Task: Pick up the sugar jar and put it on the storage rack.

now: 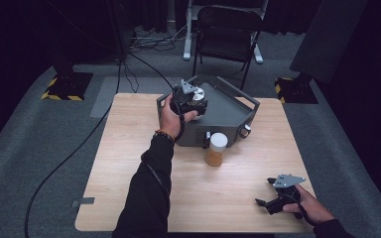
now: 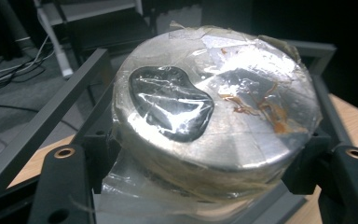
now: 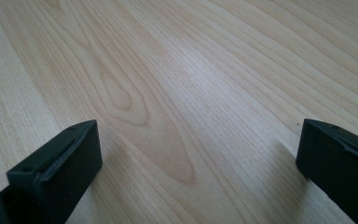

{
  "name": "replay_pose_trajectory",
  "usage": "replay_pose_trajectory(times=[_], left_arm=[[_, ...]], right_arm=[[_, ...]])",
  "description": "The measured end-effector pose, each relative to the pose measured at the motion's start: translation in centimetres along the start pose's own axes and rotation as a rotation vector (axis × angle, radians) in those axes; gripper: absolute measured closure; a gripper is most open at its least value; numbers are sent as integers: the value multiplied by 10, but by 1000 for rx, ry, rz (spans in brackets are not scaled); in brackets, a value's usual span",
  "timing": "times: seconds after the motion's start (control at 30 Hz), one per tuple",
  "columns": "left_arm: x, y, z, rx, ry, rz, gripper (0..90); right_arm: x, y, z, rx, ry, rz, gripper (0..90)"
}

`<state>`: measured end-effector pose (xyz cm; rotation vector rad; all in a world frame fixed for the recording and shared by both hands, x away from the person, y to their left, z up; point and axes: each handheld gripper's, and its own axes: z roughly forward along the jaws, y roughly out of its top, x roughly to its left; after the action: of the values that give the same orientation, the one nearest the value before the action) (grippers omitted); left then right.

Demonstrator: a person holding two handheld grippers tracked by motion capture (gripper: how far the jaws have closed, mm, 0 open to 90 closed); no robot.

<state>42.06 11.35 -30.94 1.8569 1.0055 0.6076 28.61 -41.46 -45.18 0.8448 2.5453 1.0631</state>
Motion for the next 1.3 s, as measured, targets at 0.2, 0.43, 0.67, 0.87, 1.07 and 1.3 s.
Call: replay_pose_trajectory(times=[0.2,0.43,0.67,0.87,1.07,1.3], left_arm=[[-4,-2,9,12,5,-5,303],[-8,-5,16,37,25,0,303],[-5,-10,17,42,36,-18,303],[-1,-14,17,31,34,-37,295],[4,-17,16,33,26,-49,212],[4,-20,13,17,49,-52,35]], right_arm=[[0,0,0,0,0,0,0],[0,0,0,0,0,0,0],[0,0,0,0,0,-1,0],[0,0,0,0,0,-1,0],[0,0,0,0,0,-1,0],[0,0,0,0,0,-1,0]])
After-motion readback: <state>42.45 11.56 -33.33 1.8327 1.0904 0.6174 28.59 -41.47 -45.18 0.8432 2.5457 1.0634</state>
